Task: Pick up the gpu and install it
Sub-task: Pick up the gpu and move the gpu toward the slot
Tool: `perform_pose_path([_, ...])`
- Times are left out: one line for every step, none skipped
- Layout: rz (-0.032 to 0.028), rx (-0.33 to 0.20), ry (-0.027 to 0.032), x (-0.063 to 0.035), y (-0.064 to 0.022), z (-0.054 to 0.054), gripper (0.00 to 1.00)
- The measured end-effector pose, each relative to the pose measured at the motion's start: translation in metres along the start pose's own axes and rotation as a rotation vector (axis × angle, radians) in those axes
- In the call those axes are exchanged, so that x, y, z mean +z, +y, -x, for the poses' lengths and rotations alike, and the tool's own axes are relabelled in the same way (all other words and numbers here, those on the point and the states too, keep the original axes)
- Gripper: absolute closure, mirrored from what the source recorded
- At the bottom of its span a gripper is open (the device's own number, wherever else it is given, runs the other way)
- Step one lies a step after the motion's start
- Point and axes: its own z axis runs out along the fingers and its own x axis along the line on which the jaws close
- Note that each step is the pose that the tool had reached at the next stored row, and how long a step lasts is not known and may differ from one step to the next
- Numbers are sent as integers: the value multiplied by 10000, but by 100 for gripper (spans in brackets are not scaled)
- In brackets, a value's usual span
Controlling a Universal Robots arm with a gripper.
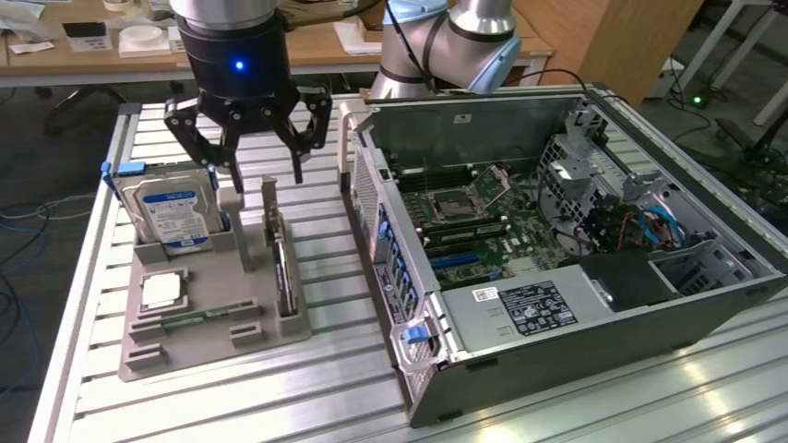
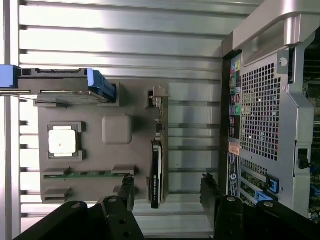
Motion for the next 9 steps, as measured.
perform_pose_path([0,-1,-1,2,-1,0,35])
perform_pose_path([0,-1,-2,4,-3,0,35])
perform_pose_path([1,-2,-3,6,-4,0,35])
perform_pose_path([0,-2,-3,8,-5,0,35])
perform_pose_path([0,-3,-3,10,-6,-1,35])
perform_pose_path([1,-4,-3,12,-8,-1,35])
perform_pose_path([1,-4,-3,14,-9,-1,35])
perform_pose_path([1,-5,-4,18,-11,-1,35])
perform_pose_path([1,-5,-4,21,-13,-1,35])
